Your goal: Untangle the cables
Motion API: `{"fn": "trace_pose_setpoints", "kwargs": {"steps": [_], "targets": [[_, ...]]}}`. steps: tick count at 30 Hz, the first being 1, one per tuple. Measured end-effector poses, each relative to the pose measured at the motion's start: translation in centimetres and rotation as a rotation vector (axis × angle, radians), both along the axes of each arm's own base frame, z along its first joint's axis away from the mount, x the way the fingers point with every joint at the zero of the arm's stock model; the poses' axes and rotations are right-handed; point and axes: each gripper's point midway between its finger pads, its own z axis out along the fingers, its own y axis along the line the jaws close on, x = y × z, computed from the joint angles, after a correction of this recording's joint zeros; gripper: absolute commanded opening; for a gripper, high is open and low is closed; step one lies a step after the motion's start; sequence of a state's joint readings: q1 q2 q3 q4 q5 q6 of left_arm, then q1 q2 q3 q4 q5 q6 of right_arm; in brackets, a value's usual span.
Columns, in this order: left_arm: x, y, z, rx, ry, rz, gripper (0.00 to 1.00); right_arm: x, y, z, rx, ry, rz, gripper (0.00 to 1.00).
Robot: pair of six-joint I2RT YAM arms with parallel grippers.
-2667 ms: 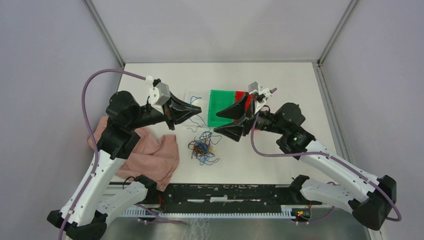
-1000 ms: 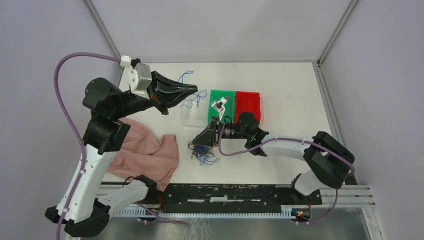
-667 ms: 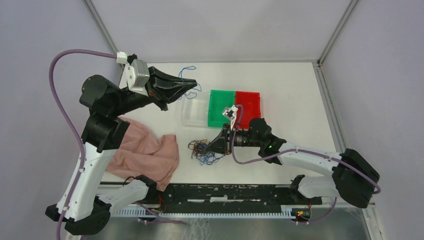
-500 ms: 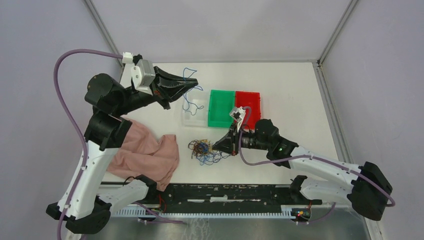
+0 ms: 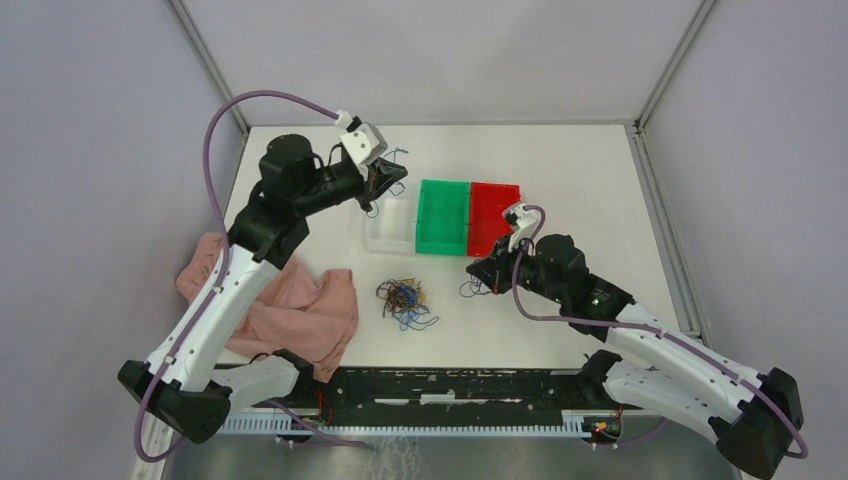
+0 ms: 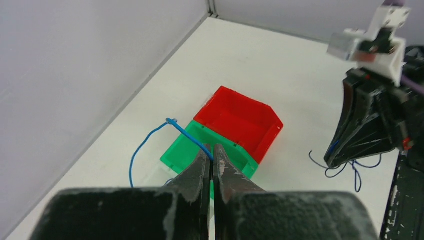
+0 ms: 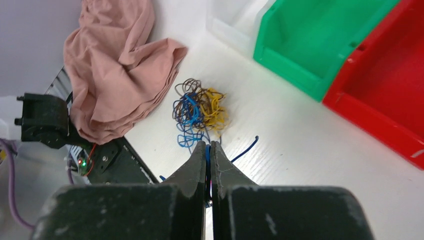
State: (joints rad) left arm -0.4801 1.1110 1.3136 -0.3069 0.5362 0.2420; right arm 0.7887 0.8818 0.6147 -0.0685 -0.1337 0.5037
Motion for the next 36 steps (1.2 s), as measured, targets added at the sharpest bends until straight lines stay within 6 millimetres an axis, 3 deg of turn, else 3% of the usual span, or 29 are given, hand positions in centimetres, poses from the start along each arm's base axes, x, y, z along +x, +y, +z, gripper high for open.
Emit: {"fn": "trace_pose_setpoints", "kwargs": {"steps": [7, 18, 28, 36], "targets": [[3.6, -0.4, -5.5, 0.126, 0.042, 0.047, 0.03, 1.6, -2.0, 1.4, 0.011, -0.037, -0.101, 0.01], [8.3, 1.2, -13.8, 0.293, 0.121, 0.133, 0.03, 2.0, -2.8, 1.9, 0.014, -0.042, -0.131, 0.01], [10.9, 1.4, -17.8, 0.344, 0.179, 0.145, 0.03, 2.4, -3.0, 3.6, 0.032, -0.067, -0.143, 0.01], [12.8, -0.1, -18.6, 0.274, 0.283, 0.149, 0.03, 3.0, -3.2, 3.9, 0.033, -0.07, -0.158, 0.01]]}}
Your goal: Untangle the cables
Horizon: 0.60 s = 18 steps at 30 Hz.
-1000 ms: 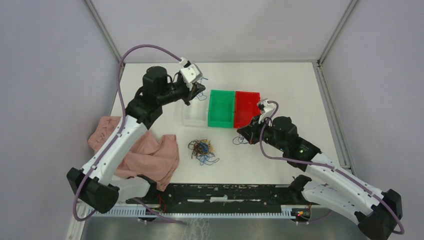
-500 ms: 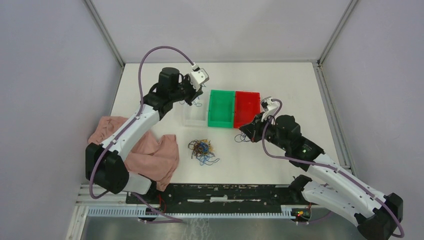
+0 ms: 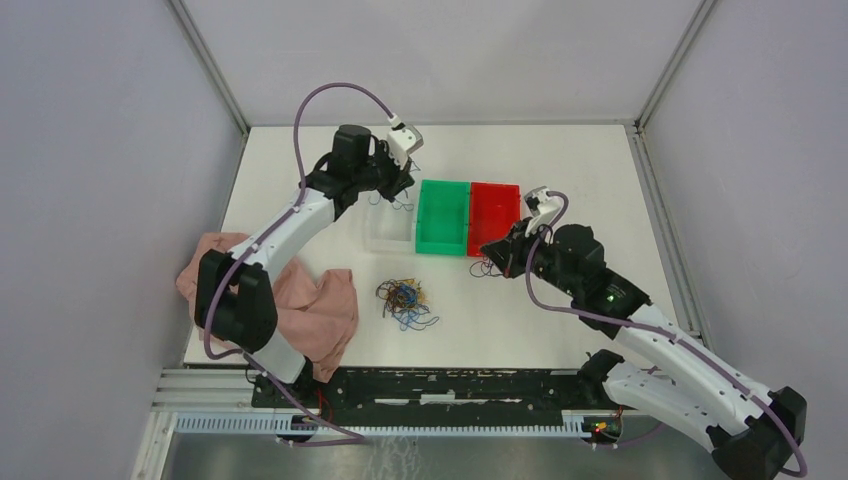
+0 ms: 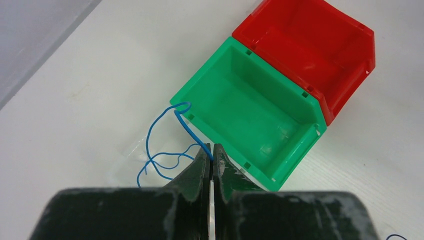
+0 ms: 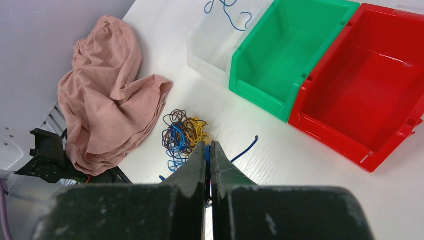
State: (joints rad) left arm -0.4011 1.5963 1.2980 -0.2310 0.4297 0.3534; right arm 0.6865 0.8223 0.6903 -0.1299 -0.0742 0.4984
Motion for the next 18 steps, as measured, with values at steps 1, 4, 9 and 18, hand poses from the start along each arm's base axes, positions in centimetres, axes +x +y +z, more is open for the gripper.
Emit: {"fn": "trace_pose_setpoints", "kwargs": {"steps": [1, 4, 9, 18], "targets": [[0.0, -0.2, -0.2, -0.011, 0.017, 0.003, 0.03, 0.0, 0.0, -0.1, -0.001, 0.001, -0.001, 0.01], [-0.3, -0.7, -0.6, -0.037, 0.058, 0.002, 0.03, 0.2, 0.0, -0.3, -0.006, 0.009, -0.004, 0.0], [-0.7, -1.7, -0.2, -0.057, 0.068, -0.006, 0.03, 0.5, 0.1, -1.0, -0.018, 0.029, -0.004, 0.0], [-0.2, -3.1, -1.4, -0.067, 0.121, 0.008, 0.03, 0.6, 0.3, -1.1, -0.01, 0.038, 0.001, 0.01]]}}
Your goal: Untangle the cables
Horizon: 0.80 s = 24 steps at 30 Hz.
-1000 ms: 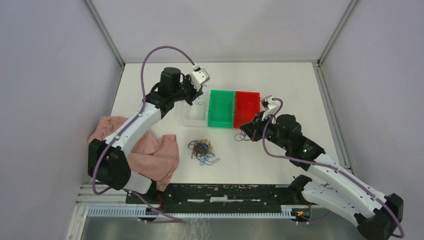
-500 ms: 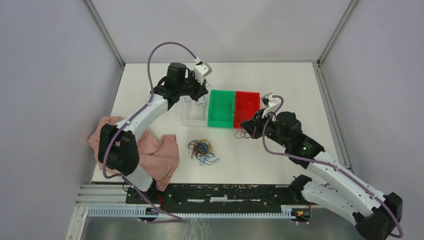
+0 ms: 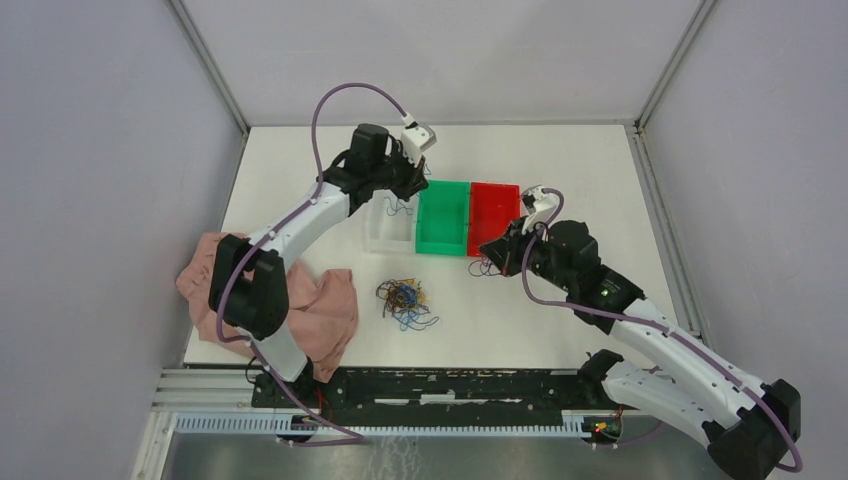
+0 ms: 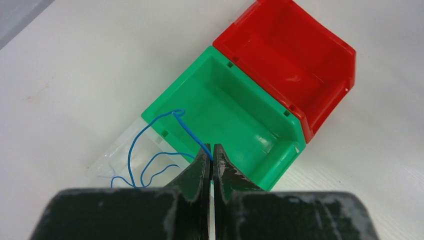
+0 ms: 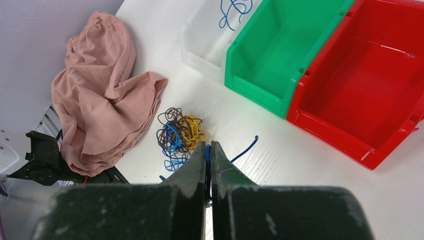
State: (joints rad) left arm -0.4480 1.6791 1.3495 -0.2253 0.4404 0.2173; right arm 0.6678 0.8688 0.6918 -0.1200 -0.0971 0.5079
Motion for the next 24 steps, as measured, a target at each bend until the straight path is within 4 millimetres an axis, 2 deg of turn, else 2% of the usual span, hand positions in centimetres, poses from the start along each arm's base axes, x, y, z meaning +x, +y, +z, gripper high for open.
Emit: {"fn": "trace_pose_setpoints", "kwargs": {"steps": [3, 6, 10, 14, 18, 21, 24], "targets": [[0.9, 0.1, -1.0, 0.017, 0.006, 0.022, 0.03, 0.0, -0.1, 0.0, -0.001, 0.001, -0.004, 0.0], [1.4, 1.3, -2.2, 0.041, 0.008, 0.054, 0.03, 0.0, -0.4, 0.0, -0.002, 0.001, -0.008, 0.01], [2.3, 4.8, -5.4, 0.126, -0.001, 0.142, 0.03, 0.0, -0.5, 0.2, -0.001, -0.001, -0.013, 0.01], [2.3, 8.4, -9.0, 0.238, -0.007, 0.209, 0.03, 0.3, -0.3, 0.1, -0.001, 0.005, -0.01, 0.0], [1.4, 9.6, -11.0, 0.29, 0.002, 0.211, 0.04, 0.5, 0.1, -0.6, -0.007, 0.03, -0.004, 0.01], [1.4, 9.4, -10.9, 0.288, -0.006, 0.207, 0.12, 0.5, 0.2, -0.9, -0.009, 0.043, -0.003, 0.01], [1.4, 9.3, -10.9, 0.293, -0.012, 0.201, 0.34, 0.6, 0.2, -0.9, -0.006, 0.044, -0.005, 0.0]]}}
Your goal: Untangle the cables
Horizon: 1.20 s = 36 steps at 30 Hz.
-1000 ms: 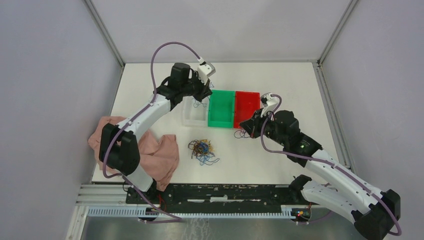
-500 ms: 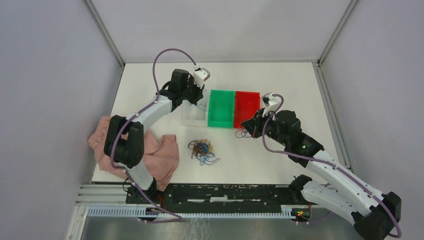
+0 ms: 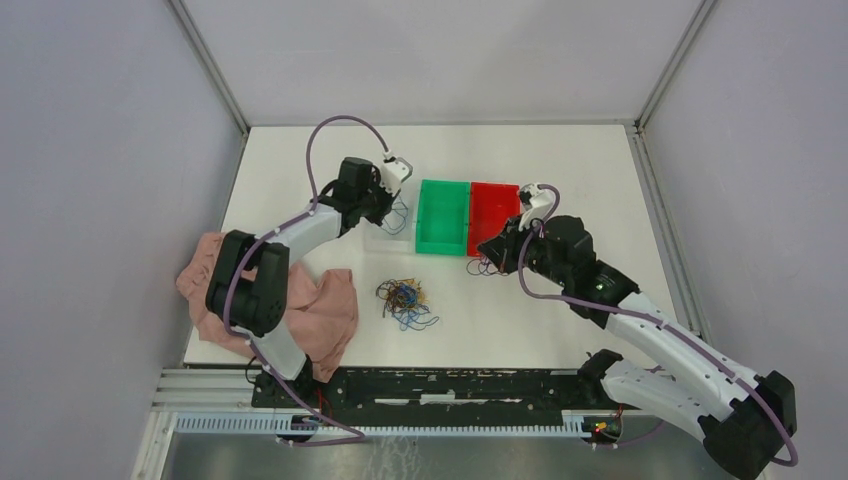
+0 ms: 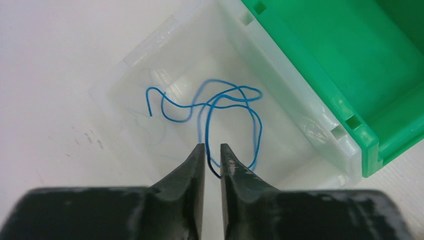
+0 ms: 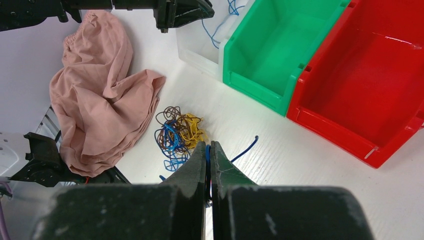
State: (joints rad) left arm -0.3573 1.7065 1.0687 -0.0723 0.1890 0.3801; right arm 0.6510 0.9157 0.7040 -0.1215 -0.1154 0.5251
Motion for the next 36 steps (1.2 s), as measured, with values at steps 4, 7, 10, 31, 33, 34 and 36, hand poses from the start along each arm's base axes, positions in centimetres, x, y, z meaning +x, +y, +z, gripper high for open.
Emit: {"fn": "trace_pose_setpoints", "kwargs": {"steps": [4, 7, 10, 31, 33, 34, 36], "targets": [[0.9, 0.0, 1.4, 0.01, -0.025, -0.009, 0.61, 0.1, 0.0, 0.4, 0.004, -0.006, -0.003, 0.01], [2.0, 0.1, 3.8, -0.006, -0.043, -0.018, 0.74, 0.3, 0.0, 0.9, 0.009, -0.013, -0.005, 0.01], [2.9, 0.9, 6.4, -0.031, -0.059, -0.008, 0.82, 0.6, 0.2, 1.5, 0.012, -0.02, -0.005, 0.01], [-3.4, 11.8, 12.0, -0.131, 0.053, 0.194, 0.99, 13.0, 14.5, 3.0, 0.022, -0.041, 0.12, 0.01], [-4.4, 13.4, 11.9, -0.147, 0.08, 0.229, 0.99, 14.0, 15.9, 2.5, 0.006, -0.056, 0.117, 0.01], [-5.0, 14.1, 11.8, -0.154, 0.098, 0.249, 0.99, 14.6, 16.7, 2.2, -0.002, -0.066, 0.115, 0.01], [-6.0, 15.0, 11.6, -0.165, 0.129, 0.274, 0.99, 16.0, 18.2, 1.4, -0.018, -0.084, 0.102, 0.01]]}}
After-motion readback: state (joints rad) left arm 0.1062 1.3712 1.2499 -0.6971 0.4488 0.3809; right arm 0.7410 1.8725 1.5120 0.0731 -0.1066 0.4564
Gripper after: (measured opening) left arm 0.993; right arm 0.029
